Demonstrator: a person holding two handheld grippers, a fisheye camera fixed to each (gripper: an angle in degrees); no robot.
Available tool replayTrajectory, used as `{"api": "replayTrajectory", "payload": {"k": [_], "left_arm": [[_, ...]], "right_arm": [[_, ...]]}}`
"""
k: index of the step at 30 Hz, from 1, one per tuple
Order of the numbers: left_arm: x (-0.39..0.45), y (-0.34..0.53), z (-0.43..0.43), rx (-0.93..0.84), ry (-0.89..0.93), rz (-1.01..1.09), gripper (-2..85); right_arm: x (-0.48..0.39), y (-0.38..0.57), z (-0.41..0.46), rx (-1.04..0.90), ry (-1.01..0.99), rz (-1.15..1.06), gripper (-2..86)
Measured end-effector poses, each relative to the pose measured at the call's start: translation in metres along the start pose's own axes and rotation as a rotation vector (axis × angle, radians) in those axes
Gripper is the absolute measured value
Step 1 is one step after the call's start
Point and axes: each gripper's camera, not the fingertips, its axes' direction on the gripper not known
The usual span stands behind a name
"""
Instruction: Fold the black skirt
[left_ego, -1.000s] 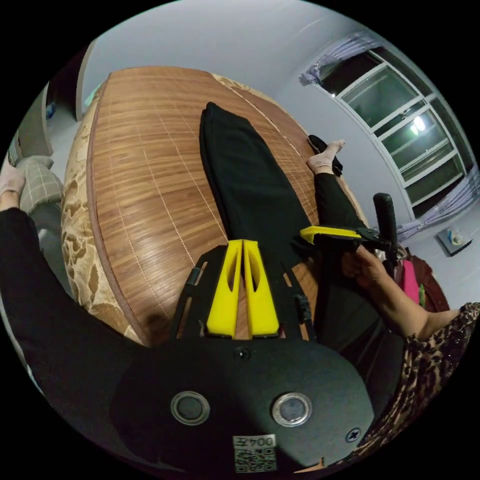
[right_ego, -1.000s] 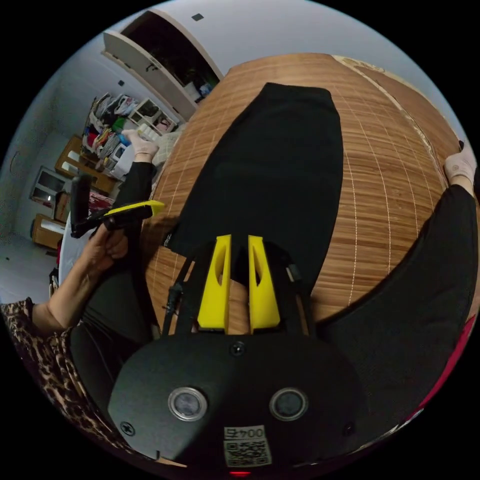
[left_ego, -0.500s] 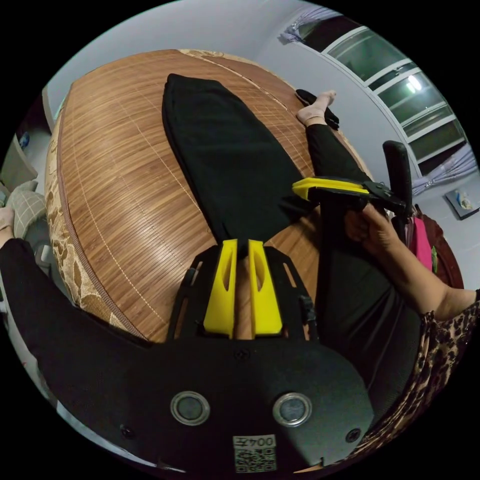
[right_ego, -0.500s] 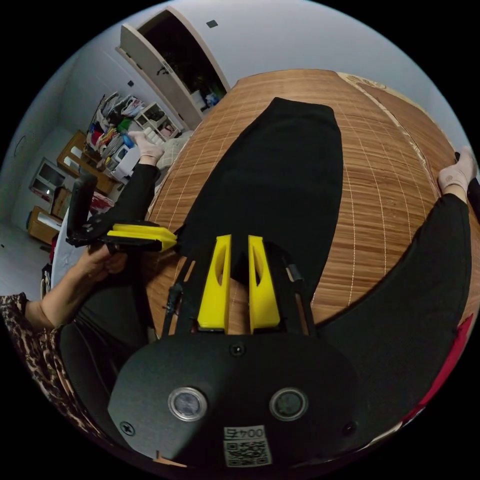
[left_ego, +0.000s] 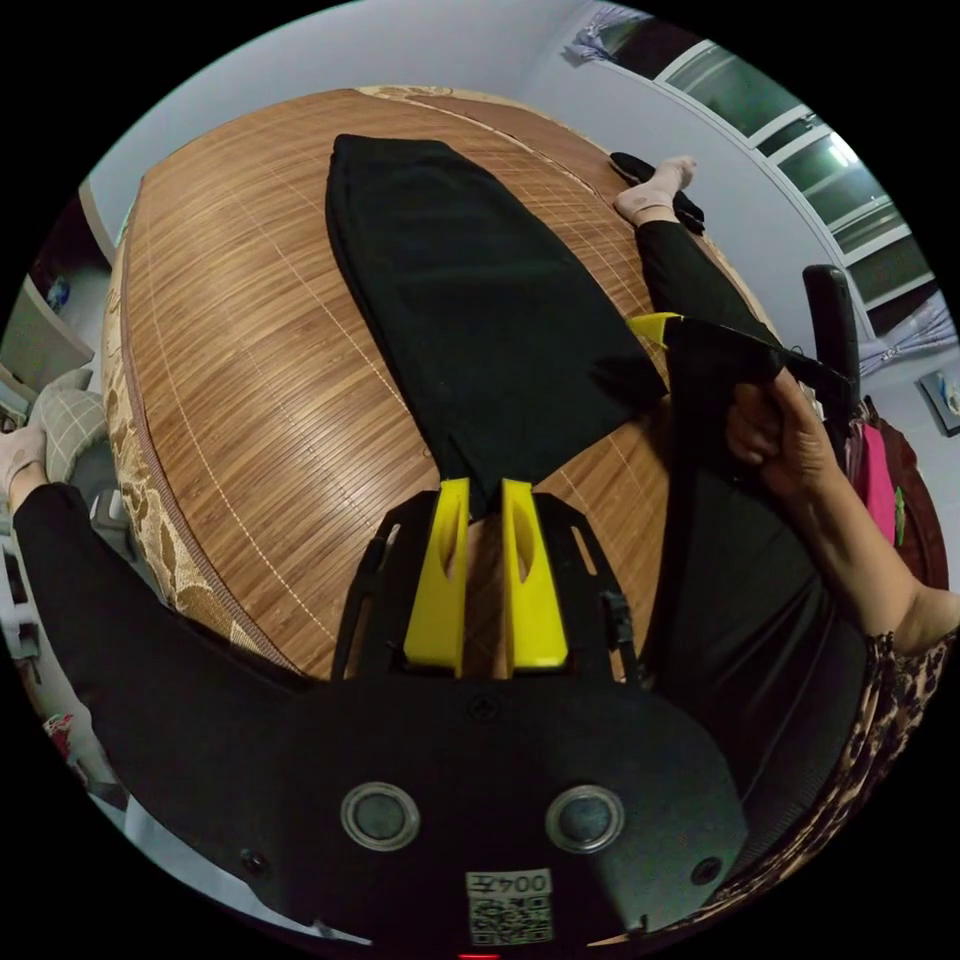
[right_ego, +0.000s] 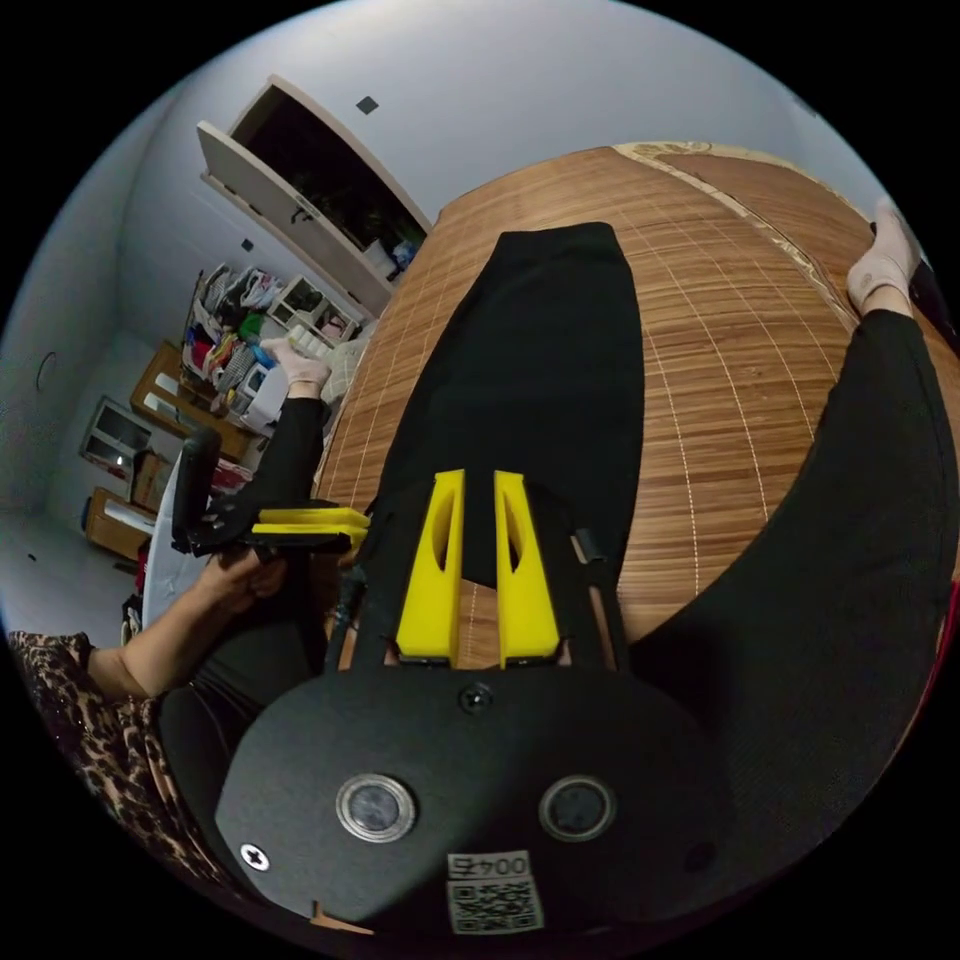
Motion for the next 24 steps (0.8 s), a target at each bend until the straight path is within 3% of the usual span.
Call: {"api": "replayTrajectory", "payload": {"k": [6, 17, 21, 24], "left_arm": [[-0.001, 0.002, -0.001, 0.003, -0.007, 0.016, 3.1], [-0.028, 0.017, -0.018, 0.05, 0.042, -0.036, 1.2], [-0.045, 0.018, -0.013, 0.003, 0.078, -0.072, 1.4], [-0.049, 0.026, -0.028, 0.072, 0.112, -0.045, 1.5]], "right_arm": [[0.011, 0.009, -0.001, 0.022, -0.029, 0.01, 6.2], [-0.025, 0.018, 0.032, -0.108, 0.066, -0.29, 7.1], [0.007, 0.012, 0.027, -0.073, 0.019, -0.121, 7.1], [0.047, 0.011, 0.013, 0.001, -0.106, 0.087, 7.1]]}}
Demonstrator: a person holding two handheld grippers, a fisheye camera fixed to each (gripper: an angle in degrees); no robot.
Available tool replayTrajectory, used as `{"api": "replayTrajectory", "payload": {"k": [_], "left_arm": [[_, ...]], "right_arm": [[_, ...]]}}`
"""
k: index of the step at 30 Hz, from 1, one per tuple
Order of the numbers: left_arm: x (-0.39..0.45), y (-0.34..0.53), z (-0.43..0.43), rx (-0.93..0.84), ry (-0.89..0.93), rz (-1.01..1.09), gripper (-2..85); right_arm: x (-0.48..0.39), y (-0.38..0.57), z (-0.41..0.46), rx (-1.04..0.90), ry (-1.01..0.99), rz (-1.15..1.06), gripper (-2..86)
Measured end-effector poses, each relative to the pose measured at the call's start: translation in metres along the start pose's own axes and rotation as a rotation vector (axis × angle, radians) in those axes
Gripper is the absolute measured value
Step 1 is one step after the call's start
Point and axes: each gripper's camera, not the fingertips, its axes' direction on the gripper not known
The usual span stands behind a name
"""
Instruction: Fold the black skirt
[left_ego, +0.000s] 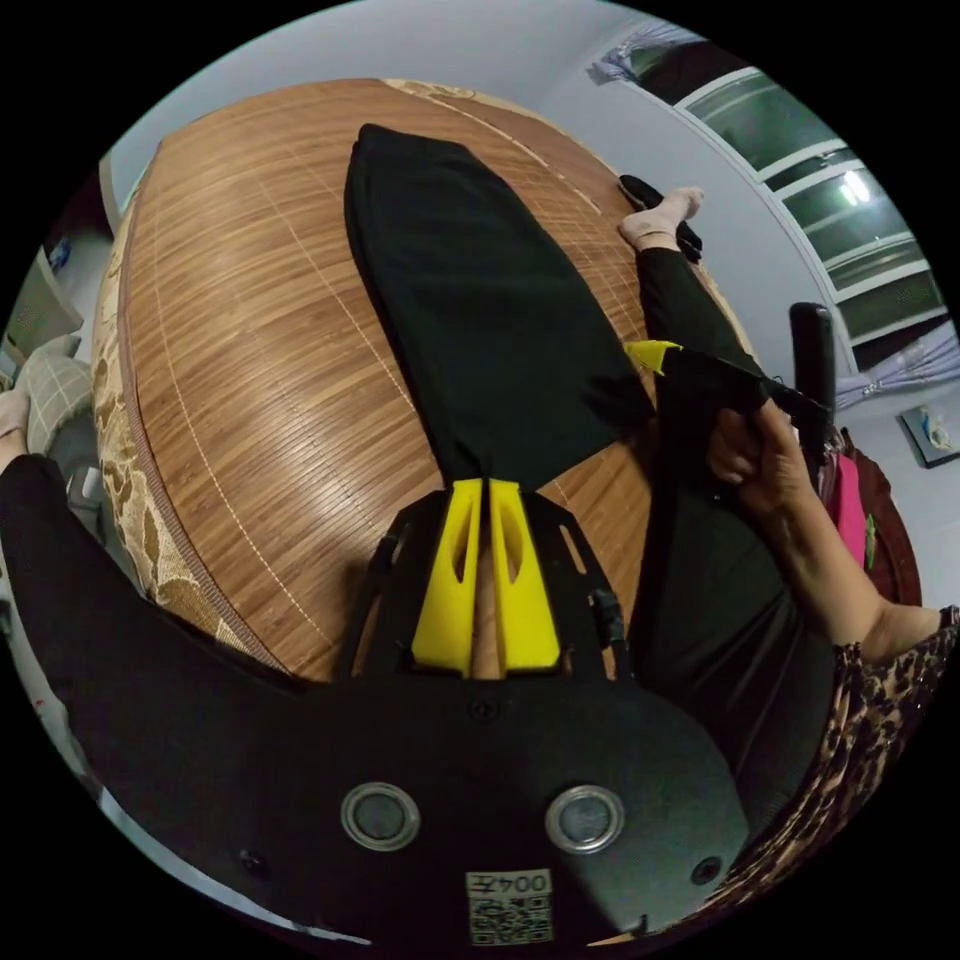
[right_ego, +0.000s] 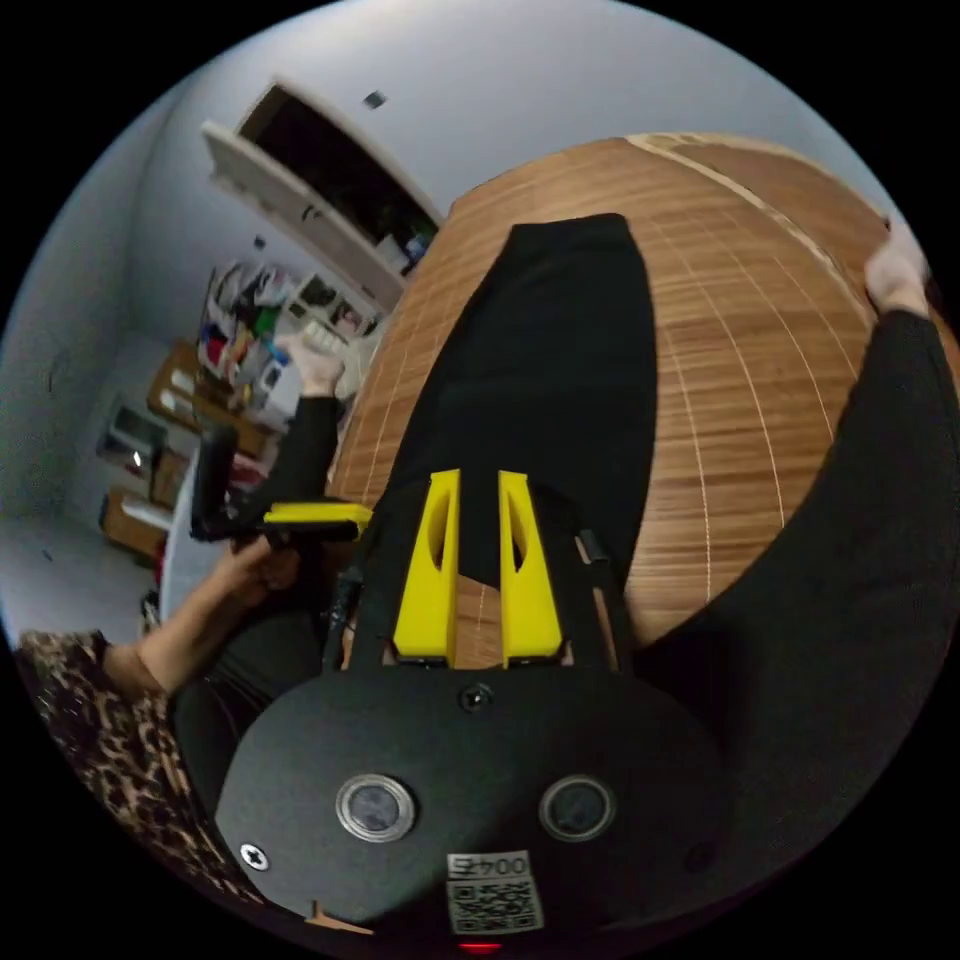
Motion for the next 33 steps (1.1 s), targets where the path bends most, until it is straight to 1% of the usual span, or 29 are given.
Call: {"api": "replayTrajectory", "payload": {"k": [1, 3, 5, 7, 12, 18, 20, 26, 28, 33], "left_arm": [[-0.002, 0.004, -0.01, 0.047, 0.013, 0.005, 1.6], [-0.008, 0.01, -0.023, 0.123, 0.038, 0.007, 1.6], [-0.013, 0.013, -0.029, 0.166, 0.061, 0.01, 1.6], [-0.017, 0.013, -0.033, 0.191, 0.031, 0.007, 1.6], [-0.029, 0.015, -0.042, 0.175, 0.037, 0.0, 1.6], [-0.069, 0.021, -0.052, 0.175, 0.175, -0.099, 1.6], [-0.077, 0.019, -0.049, 0.146, 0.202, -0.119, 1.5], [-0.08, 0.009, -0.035, 0.027, 0.129, -0.119, 1.4], [-0.079, 0.006, -0.035, 0.023, 0.08, -0.122, 1.4], [-0.089, 0.003, -0.032, -0.002, 0.066, -0.162, 1.3]], "right_arm": [[0.015, 0.001, -0.006, 0.028, -0.052, 0.079, 7.0], [0.031, 0.002, -0.008, 0.049, -0.119, 0.158, 7.1], [0.035, 0.001, -0.001, 0.024, -0.114, 0.182, 7.1], [0.029, -0.003, 0.012, -0.026, -0.053, 0.15, 6.9], [0.02, -0.006, 0.032, -0.08, 0.007, 0.101, 6.6], [0.021, -0.006, 0.051, -0.097, -0.001, 0.107, 6.5], [0.018, -0.006, 0.058, -0.105, 0.004, 0.095, 6.5], [-0.009, -0.002, 0.084, -0.115, 0.022, -0.053, 6.5], [-0.027, 0.002, 0.098, -0.132, 0.068, -0.146, 6.5], [-0.071, 0.014, 0.127, -0.128, 0.174, -0.366, 6.5]]}}
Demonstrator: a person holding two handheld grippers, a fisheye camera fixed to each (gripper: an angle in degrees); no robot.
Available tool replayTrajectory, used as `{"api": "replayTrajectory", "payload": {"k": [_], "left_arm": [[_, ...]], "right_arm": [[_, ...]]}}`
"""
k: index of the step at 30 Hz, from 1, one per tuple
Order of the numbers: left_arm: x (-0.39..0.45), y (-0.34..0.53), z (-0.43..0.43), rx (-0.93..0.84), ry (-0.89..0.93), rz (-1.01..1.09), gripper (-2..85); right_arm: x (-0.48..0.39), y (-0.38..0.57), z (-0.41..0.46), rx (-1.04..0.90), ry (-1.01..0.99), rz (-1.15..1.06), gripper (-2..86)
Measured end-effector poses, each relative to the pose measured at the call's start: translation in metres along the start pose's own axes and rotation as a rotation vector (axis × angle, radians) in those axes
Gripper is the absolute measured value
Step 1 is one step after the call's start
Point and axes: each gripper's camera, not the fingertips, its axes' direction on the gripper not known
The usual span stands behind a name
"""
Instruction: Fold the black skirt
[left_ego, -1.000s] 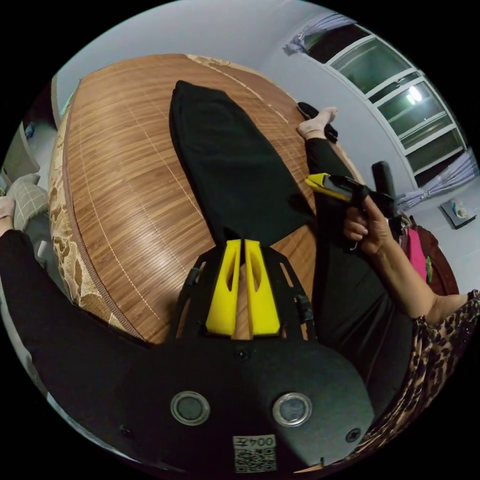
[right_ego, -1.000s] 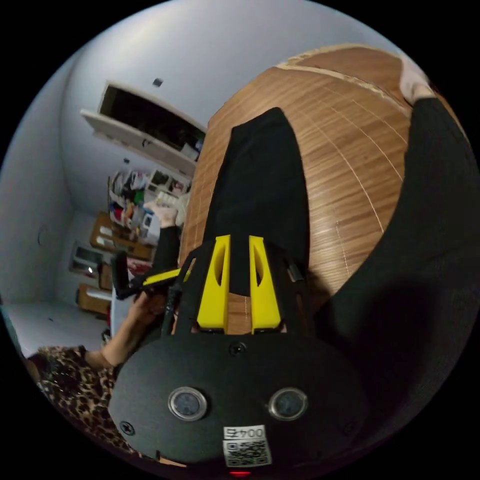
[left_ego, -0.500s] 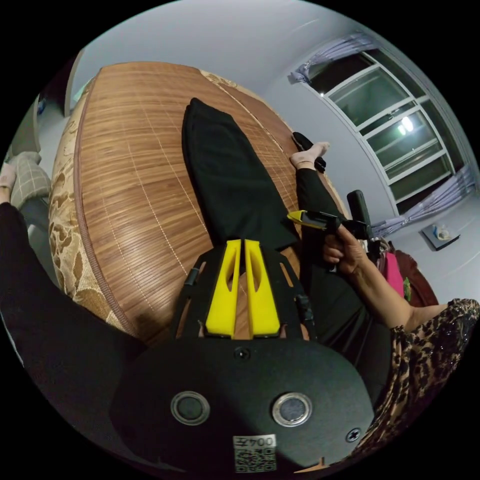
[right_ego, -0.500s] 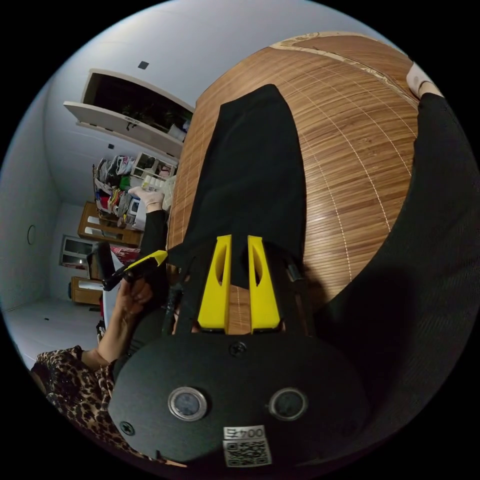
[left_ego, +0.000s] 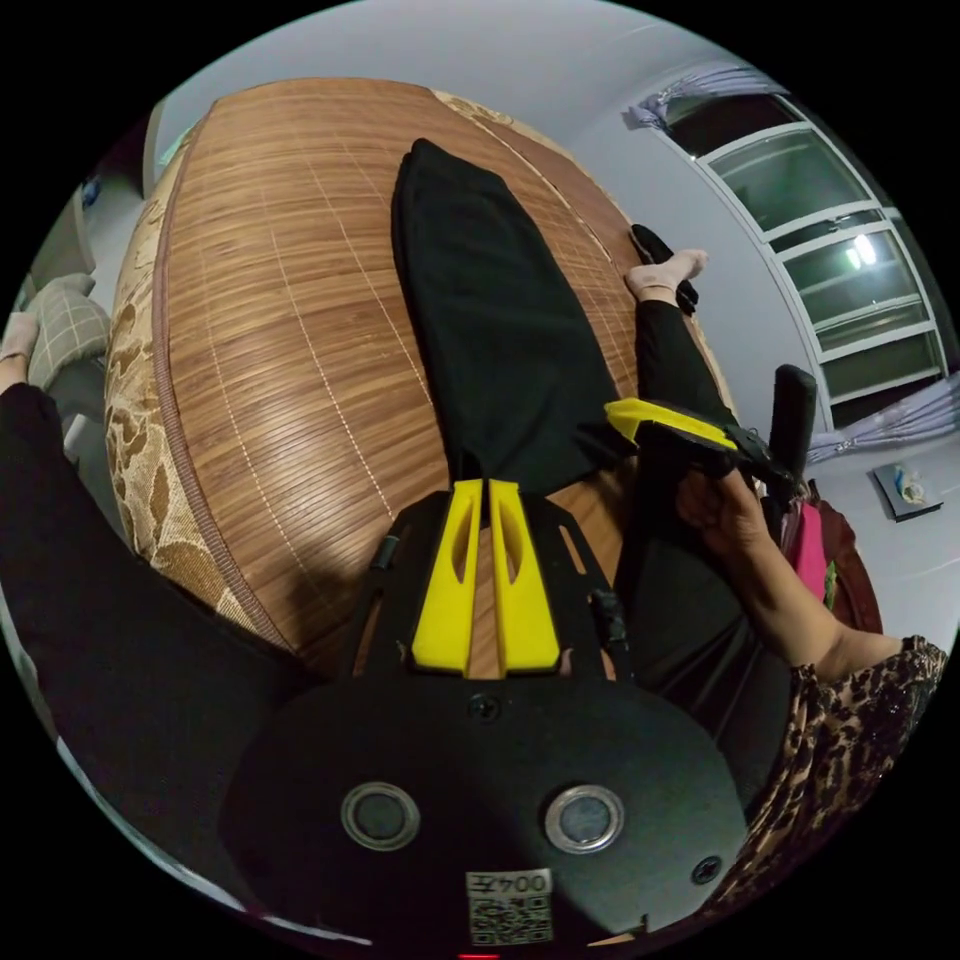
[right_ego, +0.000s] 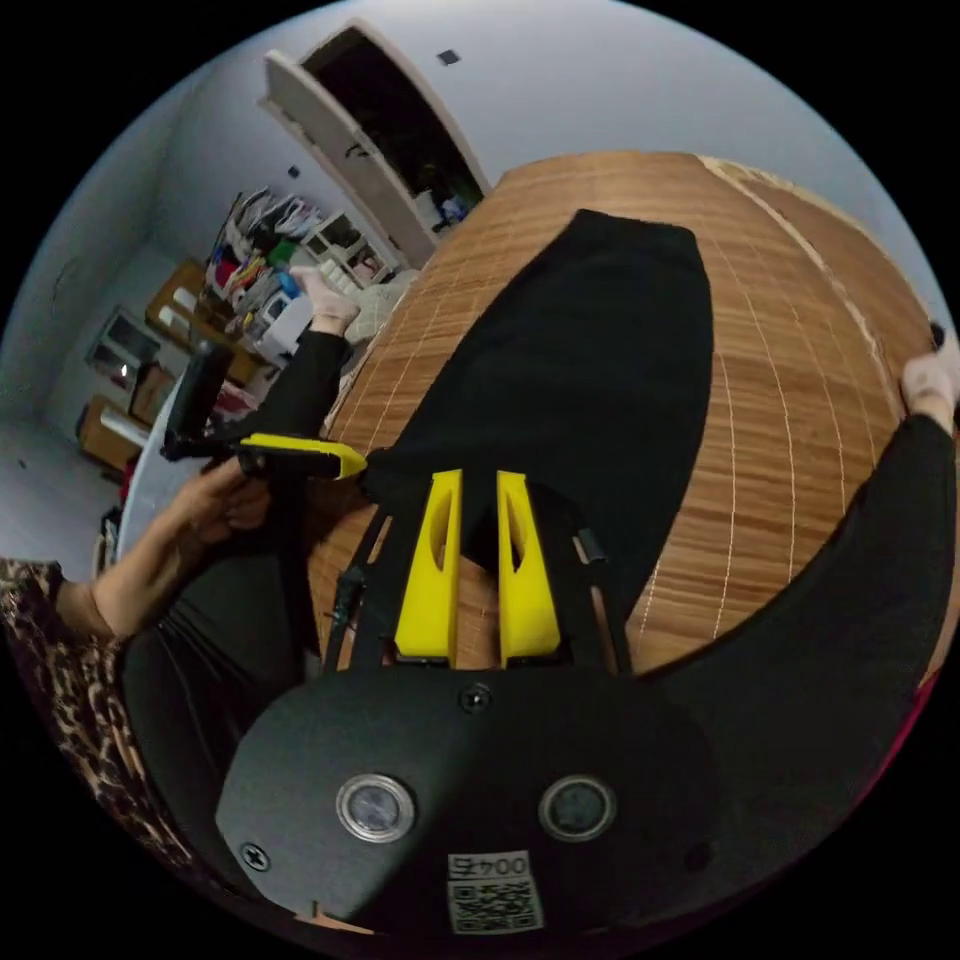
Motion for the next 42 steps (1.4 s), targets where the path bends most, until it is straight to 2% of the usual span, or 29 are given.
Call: {"api": "replayTrajectory", "payload": {"k": [6, 11, 17, 20, 24, 30, 42], "left_arm": [[-0.005, -0.009, 0.007, -0.037, -0.027, -0.021, 1.2], [-0.011, -0.012, 0.005, -0.03, 0.01, -0.043, 1.0], [-0.03, -0.01, -0.011, 0.056, 0.101, -0.137, 0.5], [-0.035, -0.014, -0.003, 0.009, 0.138, -0.167, 0.5], [-0.023, -0.023, 0.014, -0.067, 0.156, -0.134, 0.9], [0.0, -0.024, 0.021, -0.077, 0.221, -0.068, 1.8], [0.074, -0.027, 0.04, -0.11, 0.156, 0.044, 7.8]], "right_arm": [[-0.053, -0.015, 0.058, -0.08, -0.009, -0.154, 6.3], [-0.061, -0.023, 0.096, -0.15, -0.04, -0.148, 5.3], [-0.06, -0.023, 0.112, -0.13, -0.074, -0.149, 5.2], [-0.057, -0.024, 0.117, -0.119, -0.094, -0.139, 5.1], [-0.055, -0.026, 0.123, -0.116, -0.108, -0.134, 5.0], [-0.05, -0.029, 0.13, -0.114, -0.131, -0.125, 4.9], [-0.033, -0.035, 0.136, -0.113, -0.188, -0.079, 3.8]]}}
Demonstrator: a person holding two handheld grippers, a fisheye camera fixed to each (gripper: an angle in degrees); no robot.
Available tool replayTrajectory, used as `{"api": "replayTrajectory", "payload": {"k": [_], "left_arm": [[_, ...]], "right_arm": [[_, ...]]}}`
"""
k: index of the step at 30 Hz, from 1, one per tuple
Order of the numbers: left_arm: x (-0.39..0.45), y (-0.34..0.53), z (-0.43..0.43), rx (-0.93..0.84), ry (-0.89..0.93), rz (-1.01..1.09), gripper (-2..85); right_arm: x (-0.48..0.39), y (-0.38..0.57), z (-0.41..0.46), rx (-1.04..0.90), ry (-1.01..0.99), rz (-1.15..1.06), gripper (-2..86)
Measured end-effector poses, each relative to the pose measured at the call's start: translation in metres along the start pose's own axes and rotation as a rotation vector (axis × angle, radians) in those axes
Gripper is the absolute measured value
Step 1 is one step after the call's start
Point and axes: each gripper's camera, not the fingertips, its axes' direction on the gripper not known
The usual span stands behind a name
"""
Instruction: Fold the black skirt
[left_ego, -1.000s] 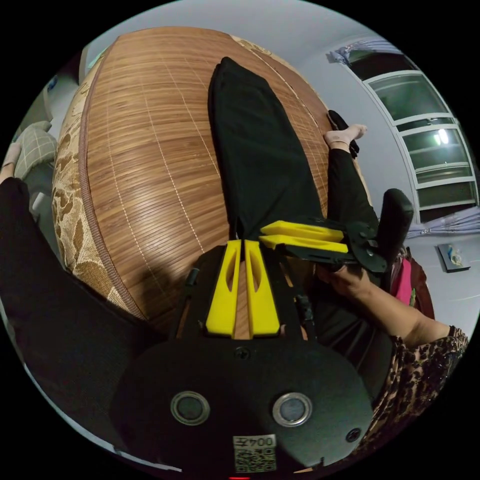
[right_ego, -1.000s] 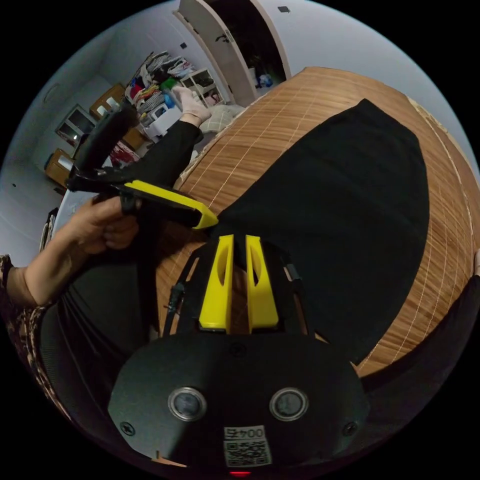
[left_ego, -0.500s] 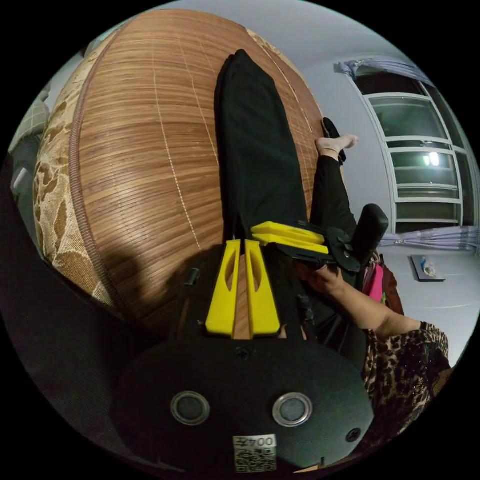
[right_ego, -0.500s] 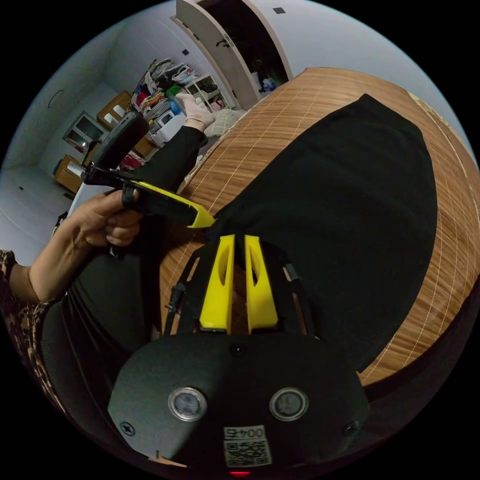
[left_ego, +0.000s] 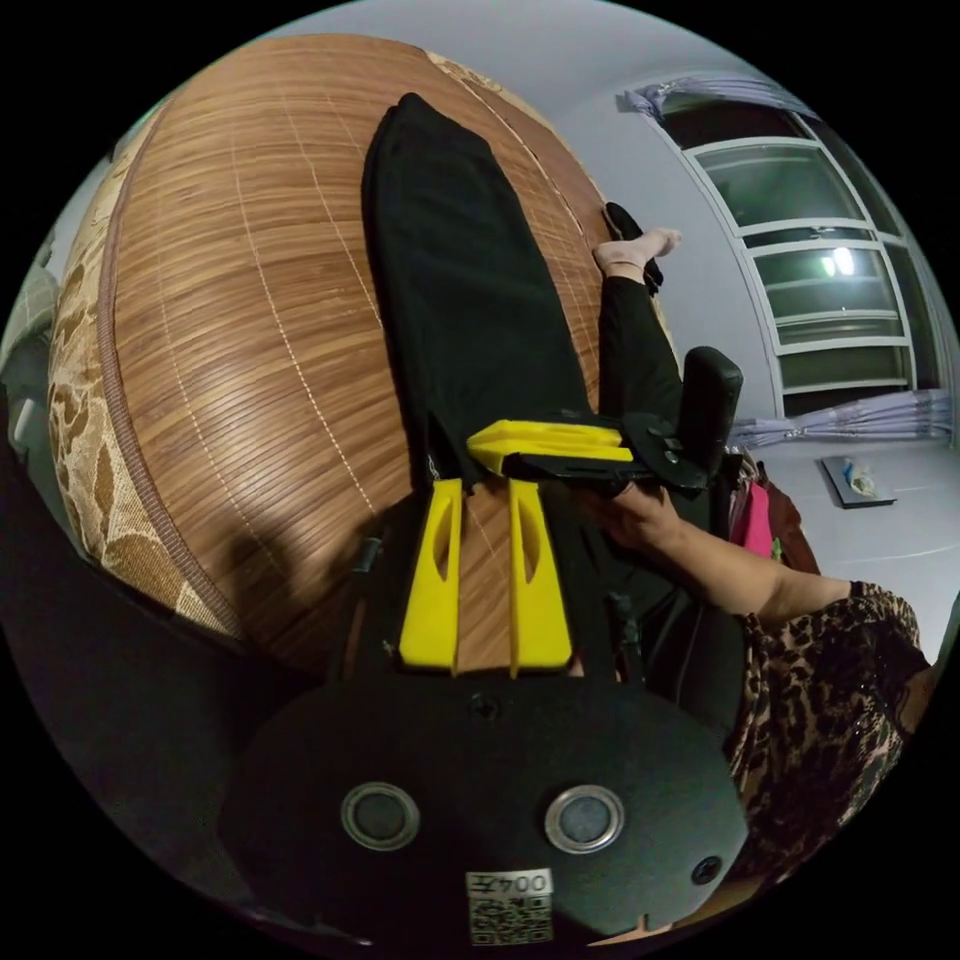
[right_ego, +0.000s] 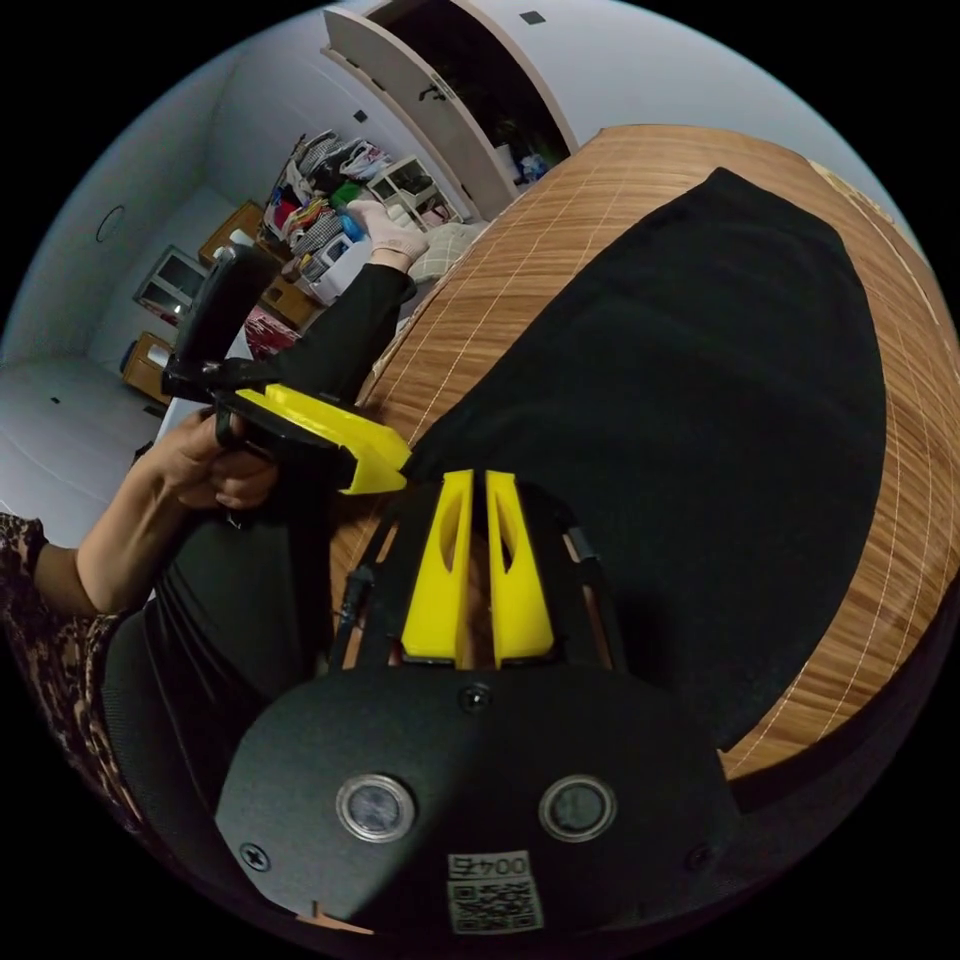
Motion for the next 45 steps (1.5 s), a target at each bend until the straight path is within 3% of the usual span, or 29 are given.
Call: {"api": "replayTrajectory", "payload": {"k": [6, 26, 45], "left_arm": [[0.056, -0.003, 0.019, -0.055, -0.273, 0.044, 10.9], [0.178, -0.025, 0.108, -0.049, -0.368, 0.112, 7.6], [0.278, -0.035, 0.153, -0.053, -0.718, 0.229, 7.3]], "right_arm": [[0.006, -0.002, -0.001, 0.0, -0.02, 0.014, 3.6], [0.007, 0.001, -0.017, -0.006, -0.039, 0.025, 2.5], [-0.024, 0.009, -0.036, -0.013, -0.044, 0.024, 3.0]]}}
